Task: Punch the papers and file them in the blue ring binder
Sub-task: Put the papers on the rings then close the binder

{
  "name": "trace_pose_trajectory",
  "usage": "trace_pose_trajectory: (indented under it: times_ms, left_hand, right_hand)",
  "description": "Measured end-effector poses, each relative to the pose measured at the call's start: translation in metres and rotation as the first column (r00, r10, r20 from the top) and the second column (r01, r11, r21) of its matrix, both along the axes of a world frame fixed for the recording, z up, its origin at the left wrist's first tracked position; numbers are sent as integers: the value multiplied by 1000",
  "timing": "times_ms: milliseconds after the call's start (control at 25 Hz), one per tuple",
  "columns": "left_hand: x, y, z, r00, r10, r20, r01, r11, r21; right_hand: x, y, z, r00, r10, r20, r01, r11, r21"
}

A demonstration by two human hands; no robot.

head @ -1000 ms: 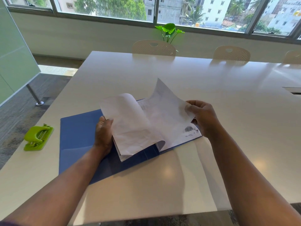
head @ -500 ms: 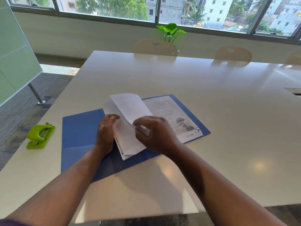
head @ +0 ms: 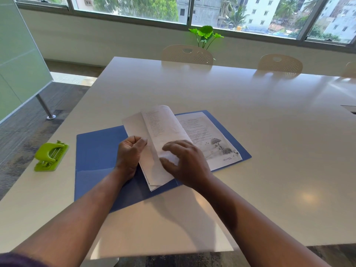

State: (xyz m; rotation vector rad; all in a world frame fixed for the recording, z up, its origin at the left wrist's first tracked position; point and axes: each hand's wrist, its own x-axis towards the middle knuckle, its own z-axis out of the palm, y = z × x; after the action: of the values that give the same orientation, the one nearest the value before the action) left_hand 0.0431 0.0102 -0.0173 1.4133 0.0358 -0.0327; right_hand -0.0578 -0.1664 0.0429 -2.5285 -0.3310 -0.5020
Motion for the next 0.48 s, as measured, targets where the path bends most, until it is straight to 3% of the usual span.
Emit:
trace_pose_trajectory:
  times_ms: [80, 160, 280, 480]
  left_hand:
    - [1, 0, -1, 1000, 4, 5, -4, 1000, 3]
    - [0, -1, 0, 1000, 3, 5, -3, 1000, -23]
    - [1, -1, 2, 1000, 18, -20, -20, 997, -71]
    - [0, -1, 3, 1000, 4, -12, -5, 998, -62]
  right_hand:
    - [4, -4, 2, 986, -160, -50, 156, 984, -85]
    - [5, -6, 2, 957, -204, -208, 175, 973, -150]
    - [3, -6, 0, 948, -116, -297, 76, 987, -144]
    - [-1, -6, 4, 952, -15, -305, -3, 998, -57]
